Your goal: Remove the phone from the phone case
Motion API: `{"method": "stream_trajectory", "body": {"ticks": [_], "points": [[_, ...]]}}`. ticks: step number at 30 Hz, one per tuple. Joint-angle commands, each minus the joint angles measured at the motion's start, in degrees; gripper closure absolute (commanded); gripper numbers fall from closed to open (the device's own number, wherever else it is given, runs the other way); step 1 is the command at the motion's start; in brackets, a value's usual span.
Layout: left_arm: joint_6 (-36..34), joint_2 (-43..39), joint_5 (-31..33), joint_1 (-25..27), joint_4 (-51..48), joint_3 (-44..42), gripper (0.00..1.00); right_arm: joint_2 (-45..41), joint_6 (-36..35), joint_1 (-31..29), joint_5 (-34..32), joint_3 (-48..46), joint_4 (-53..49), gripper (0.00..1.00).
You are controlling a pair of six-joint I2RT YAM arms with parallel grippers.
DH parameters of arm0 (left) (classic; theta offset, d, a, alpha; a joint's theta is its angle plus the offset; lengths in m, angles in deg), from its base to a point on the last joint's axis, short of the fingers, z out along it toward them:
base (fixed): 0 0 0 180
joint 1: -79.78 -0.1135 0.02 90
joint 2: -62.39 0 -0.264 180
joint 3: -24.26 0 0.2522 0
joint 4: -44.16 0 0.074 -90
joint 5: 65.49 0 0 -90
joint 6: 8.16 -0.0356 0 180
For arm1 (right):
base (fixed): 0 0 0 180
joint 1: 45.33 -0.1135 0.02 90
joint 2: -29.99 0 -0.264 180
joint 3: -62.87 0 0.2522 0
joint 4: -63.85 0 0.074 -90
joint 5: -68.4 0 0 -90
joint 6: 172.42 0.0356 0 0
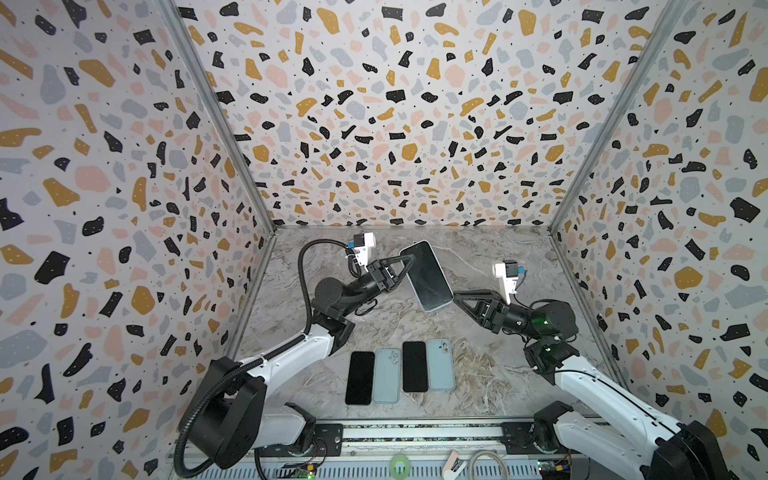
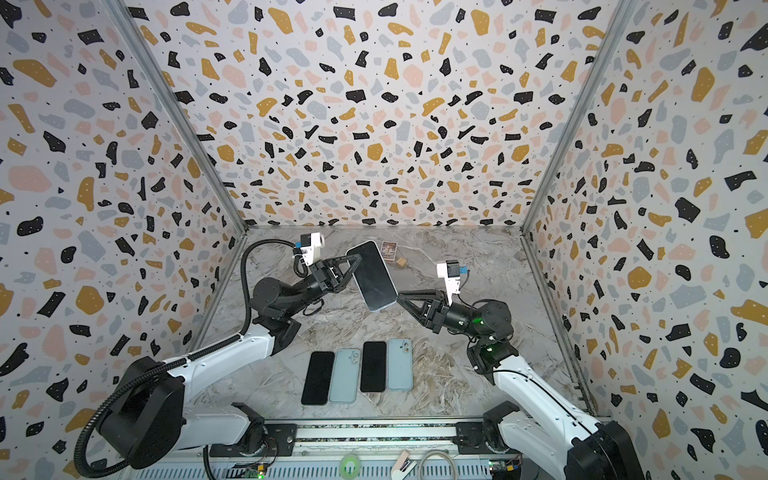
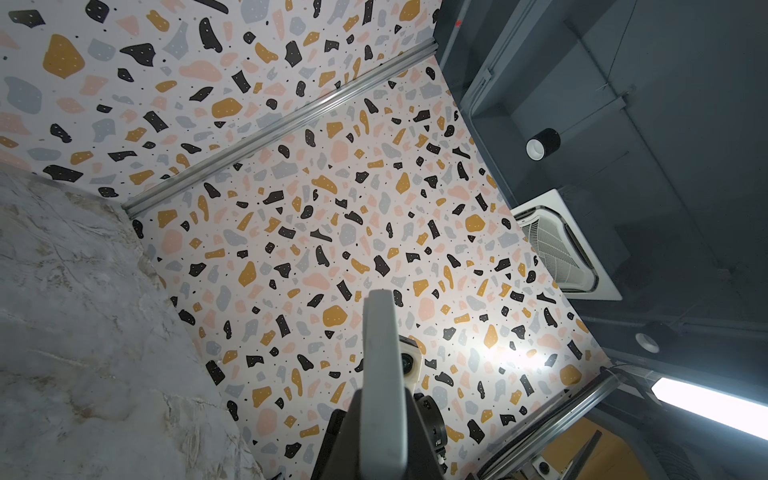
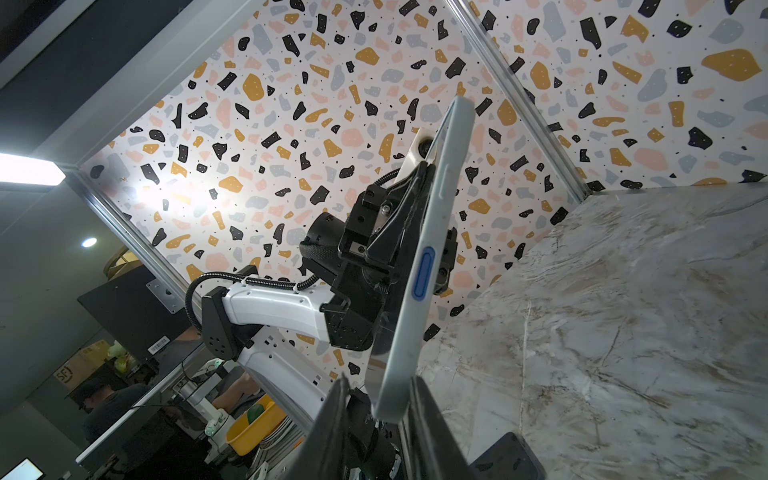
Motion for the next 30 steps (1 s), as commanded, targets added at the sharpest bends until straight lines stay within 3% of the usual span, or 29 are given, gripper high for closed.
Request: {"method": "stream_trajectory", "body": {"ticks": [1,30], "points": [[-1.42,-1.02,0.43,0.07,3.58,2.46,1.0,-0.86,0.86,-0.29,1.54,-0.08,4.04,0.72],[-1.83,-1.42,0.39,0.41,3.73,2.29,1.0,2.65,2.43,-0.73,1.21,-0.32,7.33,0.68]]}}
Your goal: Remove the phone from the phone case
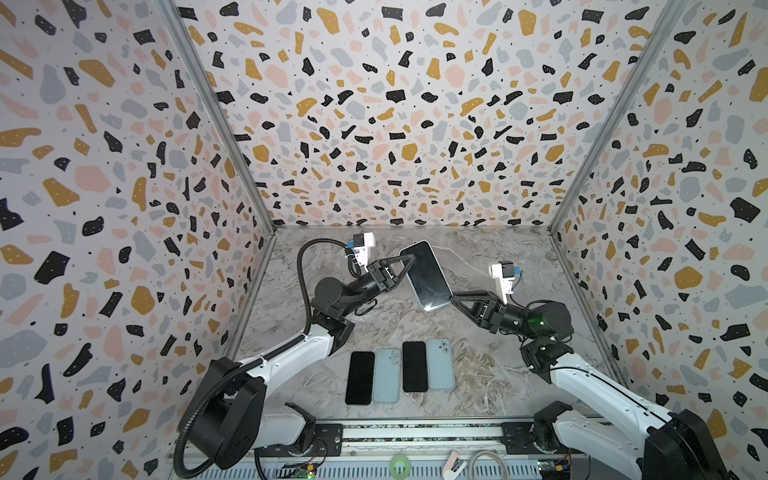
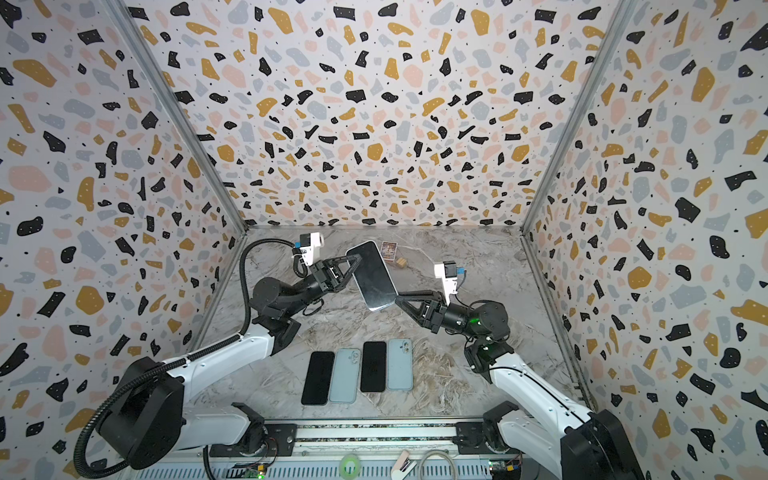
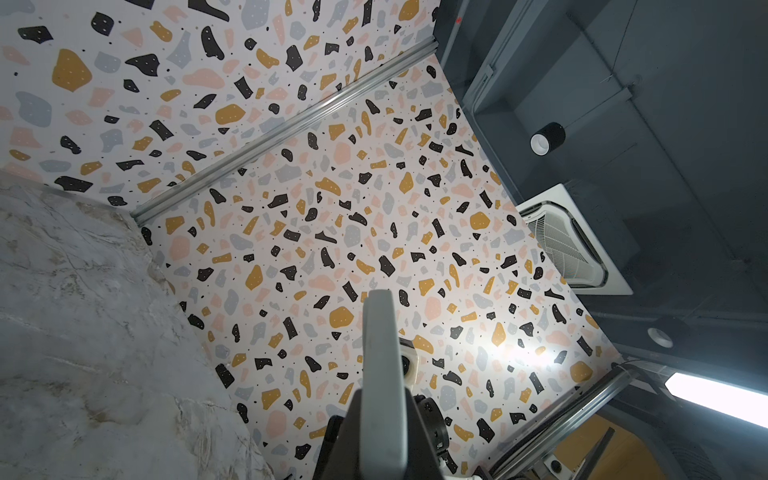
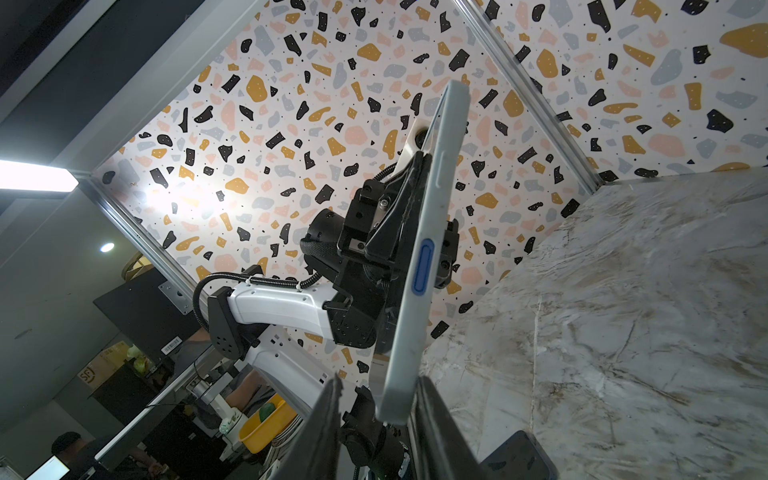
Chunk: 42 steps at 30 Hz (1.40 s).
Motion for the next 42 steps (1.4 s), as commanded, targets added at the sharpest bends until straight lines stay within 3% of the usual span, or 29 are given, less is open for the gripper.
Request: {"method": "stream_trajectory", "body": {"ticks": [1,6,16,22,33,42], "points": [[-0.61,-1.23,0.41,0.3,4.21,2.13,1.0,-0.29,0.18,-0.46,0.78,0.75,2.59,0.68],[-0.68,-1.1,0.47,0.37,4.38,2.03,1.0,0.16,0.3,-0.53,0.73,0.75,2.76,0.71],[-1.03,-1.16,0.74,0.43,3.81,2.07,1.0,0.34,0.78,-0.63,0.71,-0.1,4.35,0.87],[2.28,-0.53,0.93,0.43,5.56,2.42,1.0,0.58,0.57,0.47,2.34,-1.63,7.97,0.93],[8.98,0.03,0.83,1.49,8.54,4.48,1.0,2.97,-2.24,0.83,8.64,-0.05,14.6,0.92],[11.0,0.19,0.37,3.1,7.31,7.62,1.0,4.38,-7.13,0.9,12.79,2.42,13.1,0.9]]}}
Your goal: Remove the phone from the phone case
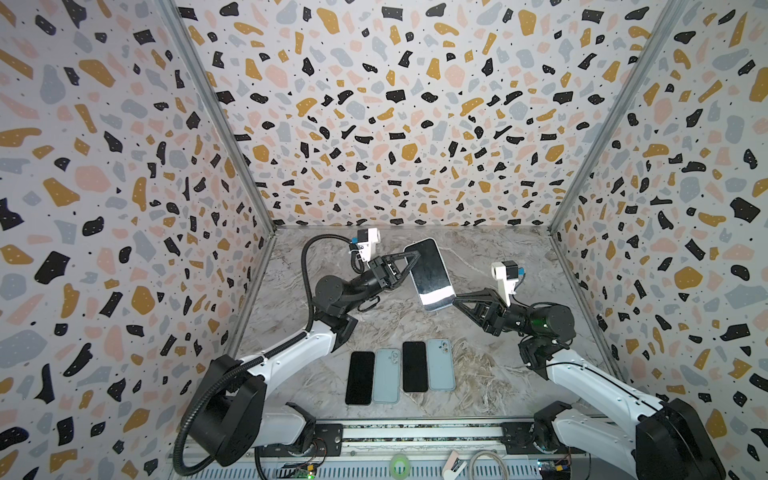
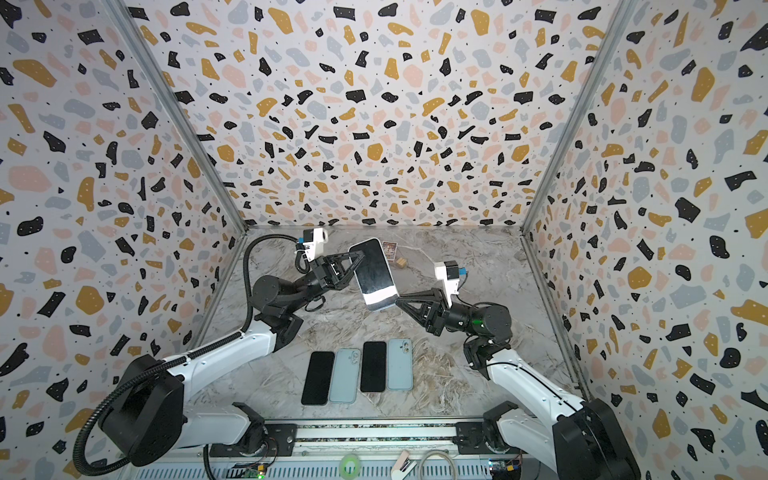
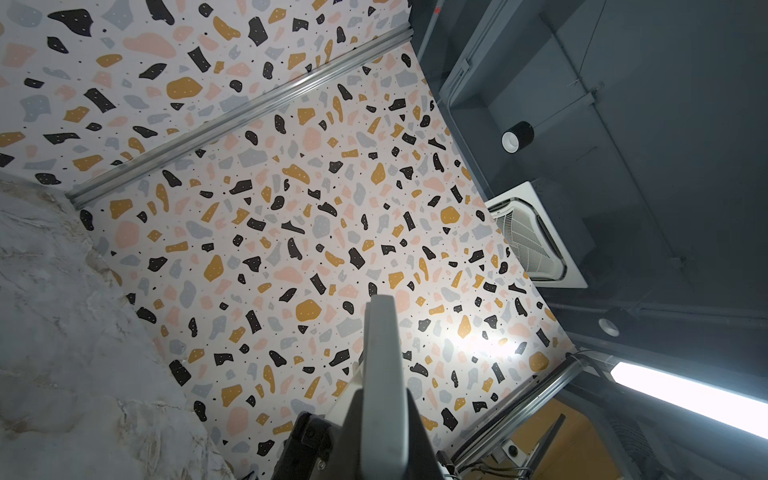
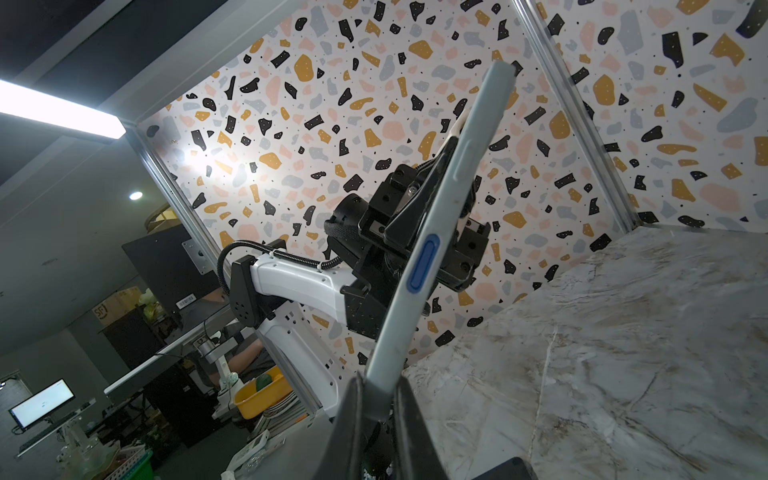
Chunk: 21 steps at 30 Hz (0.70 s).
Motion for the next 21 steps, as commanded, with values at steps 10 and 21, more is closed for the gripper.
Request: {"method": "stream_trajectory", "body": {"ticks": [10,21], "points": [[5.58,-0.62,1.59,2.12,1.74,6.38,1.0,4.48,-6.76,-0.07,10.4,4.48,2.25,0.88],[4.35,-0.13,0.97,2.75,-1.82,7.54,1.0,4.48,-14.51,0.09,10.67,6.67,-7.24,0.88]]}}
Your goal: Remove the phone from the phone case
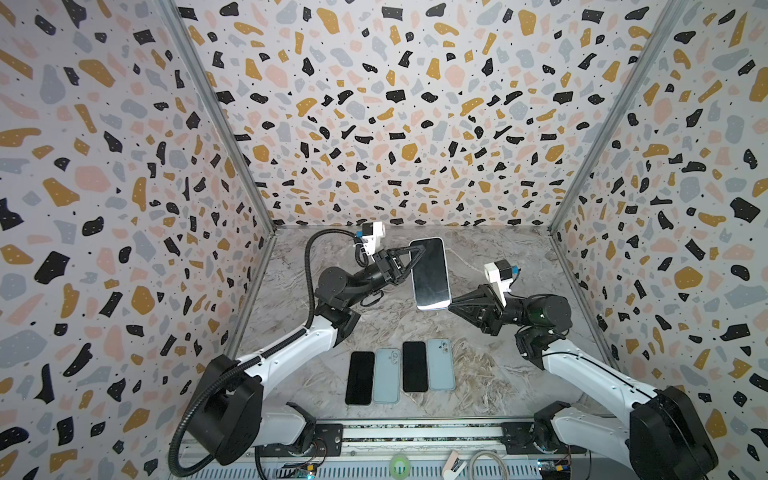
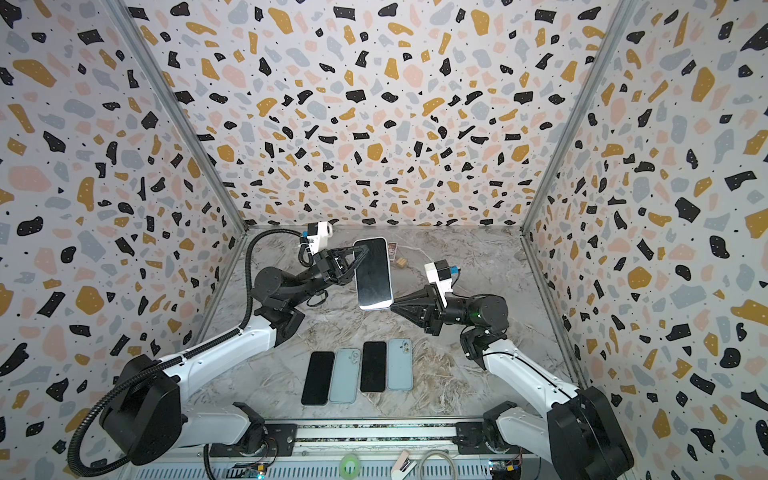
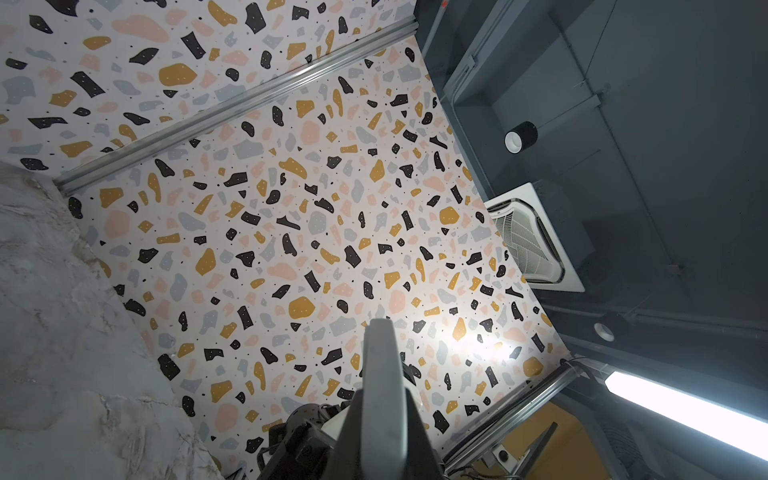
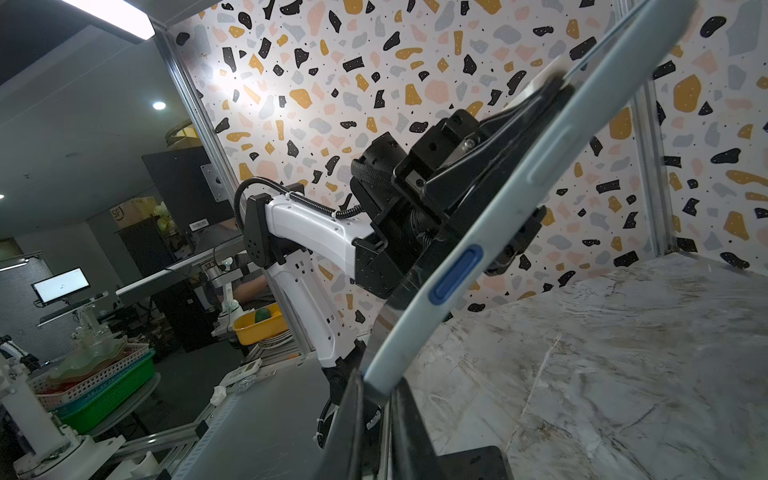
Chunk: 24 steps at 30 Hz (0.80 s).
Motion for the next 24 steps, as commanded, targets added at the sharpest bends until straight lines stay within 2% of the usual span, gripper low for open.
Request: {"method": "stream_trajectory", "body": {"ticks": [1,11,14,16,19,24], "points": [[3.59,-0.54,0.65,1.68,4.07,3.43,1.0,0.6,-5.71,0.0,1.06,2.33,-6.86,0.88],[1.82,-0.48,0.51,2.05,2.18,3.69,1.0,0.77,-7.82,0.36,-0.13,3.65,-10.48,0.87],[-0.19,-1.01,0.73,2.03,0.43,3.69,1.0,-0.05,-6.43,0.4,-0.32,3.55,-10.44,0.75],[-4.41,-1.94,1.44,2.03,-4.88,4.2,1.0,-1.7,-5.6,0.6,-1.36,3.3,-11.69,0.6],[-8.61,-2.92,2.31,1.77,-10.15,4.73,1.0,-5.19,-5.37,1.77,-3.09,2.49,-16.34,0.53],[-10.07,-2.82,2.39,0.28,-12.68,4.74,1.0,-11.18,-0.39,4.14,-4.66,-2.78,-17.0,0.46]]}}
